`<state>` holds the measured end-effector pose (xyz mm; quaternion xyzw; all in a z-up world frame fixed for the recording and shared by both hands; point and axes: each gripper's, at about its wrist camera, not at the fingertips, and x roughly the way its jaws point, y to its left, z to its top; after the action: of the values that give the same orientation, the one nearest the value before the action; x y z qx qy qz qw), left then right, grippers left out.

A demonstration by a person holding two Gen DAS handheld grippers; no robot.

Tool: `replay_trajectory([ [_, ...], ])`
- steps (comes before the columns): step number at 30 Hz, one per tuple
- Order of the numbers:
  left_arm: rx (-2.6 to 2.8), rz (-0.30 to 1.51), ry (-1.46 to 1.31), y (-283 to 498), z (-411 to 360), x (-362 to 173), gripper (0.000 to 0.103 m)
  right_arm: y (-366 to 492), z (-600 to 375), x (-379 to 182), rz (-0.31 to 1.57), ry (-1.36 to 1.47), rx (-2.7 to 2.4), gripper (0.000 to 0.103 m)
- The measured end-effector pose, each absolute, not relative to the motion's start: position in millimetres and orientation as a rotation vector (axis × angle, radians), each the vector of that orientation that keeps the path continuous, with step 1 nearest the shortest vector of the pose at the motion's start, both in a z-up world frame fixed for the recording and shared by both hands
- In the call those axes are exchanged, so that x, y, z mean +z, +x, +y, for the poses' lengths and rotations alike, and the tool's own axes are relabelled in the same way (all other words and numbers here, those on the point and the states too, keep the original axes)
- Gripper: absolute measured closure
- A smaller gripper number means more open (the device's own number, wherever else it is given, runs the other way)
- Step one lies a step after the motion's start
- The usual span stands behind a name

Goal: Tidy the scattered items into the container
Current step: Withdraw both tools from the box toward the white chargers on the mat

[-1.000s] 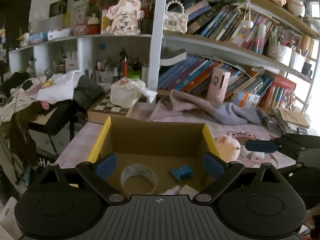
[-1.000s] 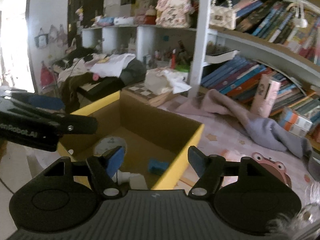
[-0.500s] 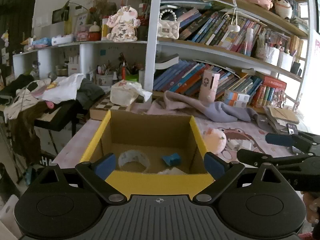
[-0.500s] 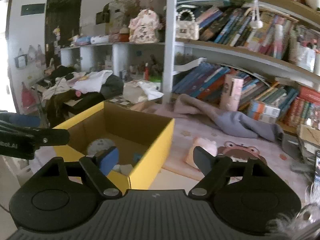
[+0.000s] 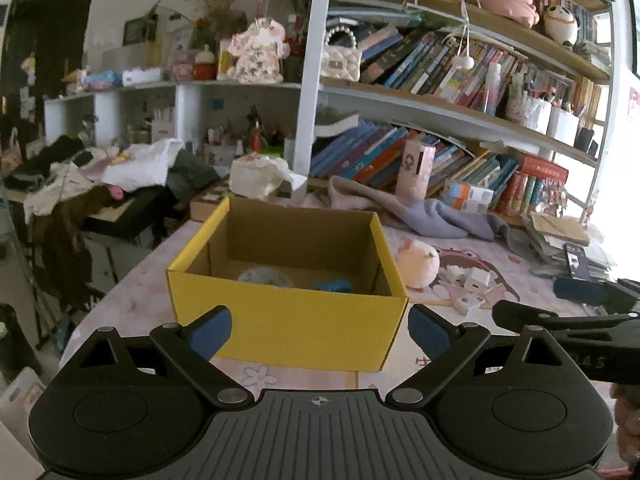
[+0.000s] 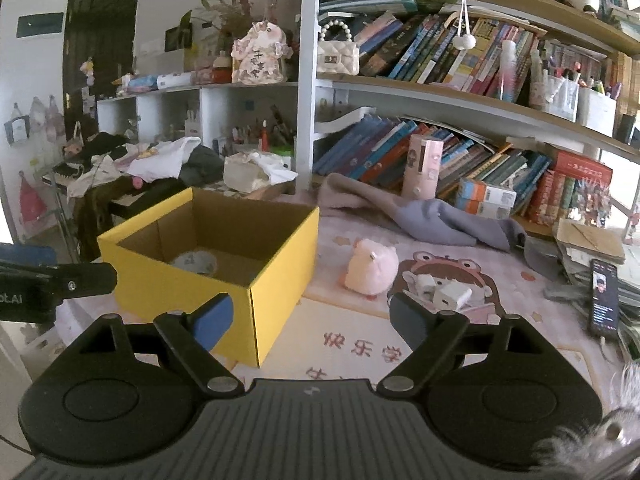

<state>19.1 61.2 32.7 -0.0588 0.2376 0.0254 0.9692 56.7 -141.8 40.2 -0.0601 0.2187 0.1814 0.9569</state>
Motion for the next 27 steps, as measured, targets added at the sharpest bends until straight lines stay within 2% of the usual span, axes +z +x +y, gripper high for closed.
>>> replay_trajectory([
  [27, -0.143, 0.652, -0.05, 12, 21, 7, 0.006, 15, -160, 18, 0.581, -0.154, 0.261, 0.015],
])
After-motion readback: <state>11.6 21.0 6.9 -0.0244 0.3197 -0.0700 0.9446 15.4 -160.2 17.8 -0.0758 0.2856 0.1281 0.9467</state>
